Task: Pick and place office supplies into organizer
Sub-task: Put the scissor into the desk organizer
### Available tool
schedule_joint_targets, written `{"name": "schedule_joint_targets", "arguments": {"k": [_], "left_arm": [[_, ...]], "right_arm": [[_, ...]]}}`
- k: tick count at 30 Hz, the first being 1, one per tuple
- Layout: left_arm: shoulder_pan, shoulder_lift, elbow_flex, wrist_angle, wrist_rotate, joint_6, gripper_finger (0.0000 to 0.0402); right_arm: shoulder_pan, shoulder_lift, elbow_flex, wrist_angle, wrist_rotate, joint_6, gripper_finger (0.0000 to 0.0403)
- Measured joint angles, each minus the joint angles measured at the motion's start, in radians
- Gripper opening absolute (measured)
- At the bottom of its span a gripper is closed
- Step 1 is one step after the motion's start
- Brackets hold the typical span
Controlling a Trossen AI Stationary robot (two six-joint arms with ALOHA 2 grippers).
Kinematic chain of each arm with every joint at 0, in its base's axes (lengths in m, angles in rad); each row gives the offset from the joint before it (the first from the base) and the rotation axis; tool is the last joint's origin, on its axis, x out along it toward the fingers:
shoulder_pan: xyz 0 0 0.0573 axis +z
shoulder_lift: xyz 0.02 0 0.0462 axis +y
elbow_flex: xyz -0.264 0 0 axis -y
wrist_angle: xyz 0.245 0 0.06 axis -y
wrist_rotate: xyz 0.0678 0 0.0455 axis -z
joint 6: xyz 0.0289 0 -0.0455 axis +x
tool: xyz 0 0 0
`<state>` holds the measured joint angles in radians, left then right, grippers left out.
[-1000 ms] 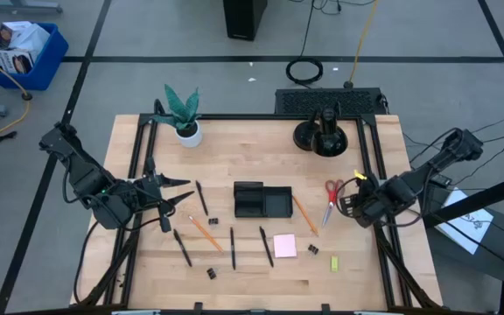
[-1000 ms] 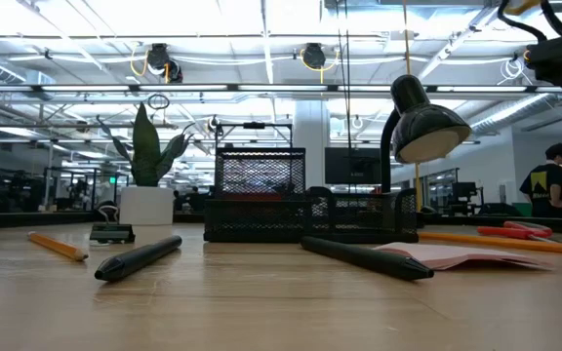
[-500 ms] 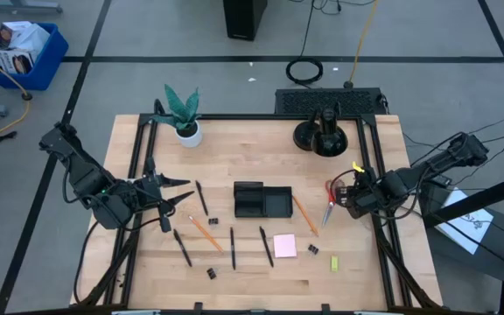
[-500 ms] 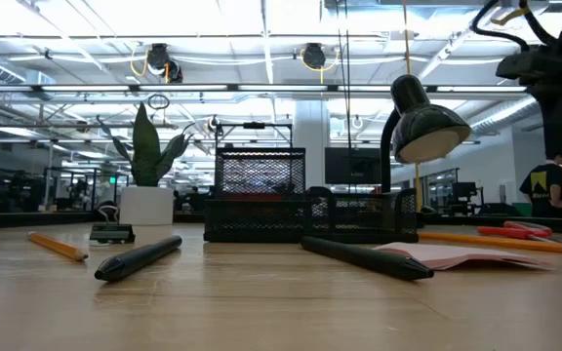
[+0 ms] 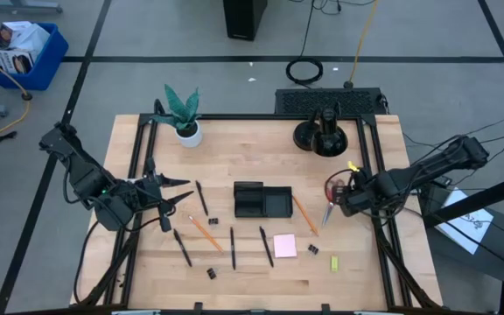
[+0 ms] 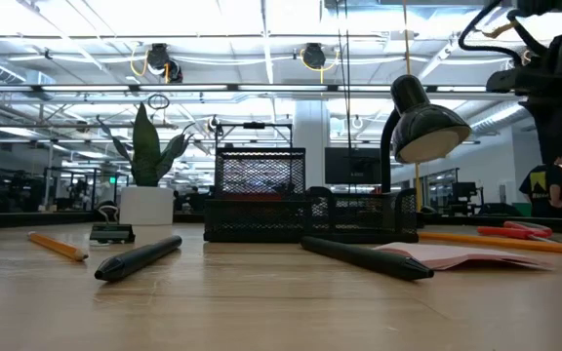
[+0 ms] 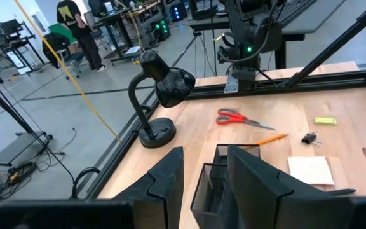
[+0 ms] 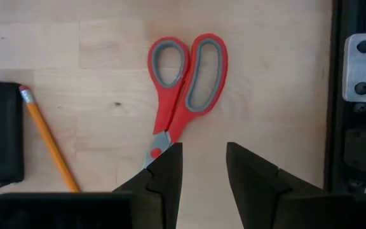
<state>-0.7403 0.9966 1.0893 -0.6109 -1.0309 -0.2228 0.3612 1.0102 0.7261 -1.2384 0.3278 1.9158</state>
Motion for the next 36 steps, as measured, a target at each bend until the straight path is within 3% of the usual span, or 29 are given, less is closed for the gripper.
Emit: {"name": "schedule_joint_targets", "arguments": {"k": [13, 22, 36], "left_arm": [[0.0, 0.0, 0.0, -0.009, 0.009, 0.009, 0.0127], [0.0, 0.0, 0.0, -0.046, 0.01, -0.024, 0.0127], [0.0, 0.0, 0.0, -0.045, 0.011, -0.042, 0.0127]], "right_arm": [[0.0, 0.11, -0.02, 0.154, 0.007, -0.016, 0.0116], [0.0, 0.139, -0.174, 0.465, -0.045, -0.032, 0.0116], [0.0, 0.138, -0.187, 0.369, -0.093, -0.018, 0.0116]]}}
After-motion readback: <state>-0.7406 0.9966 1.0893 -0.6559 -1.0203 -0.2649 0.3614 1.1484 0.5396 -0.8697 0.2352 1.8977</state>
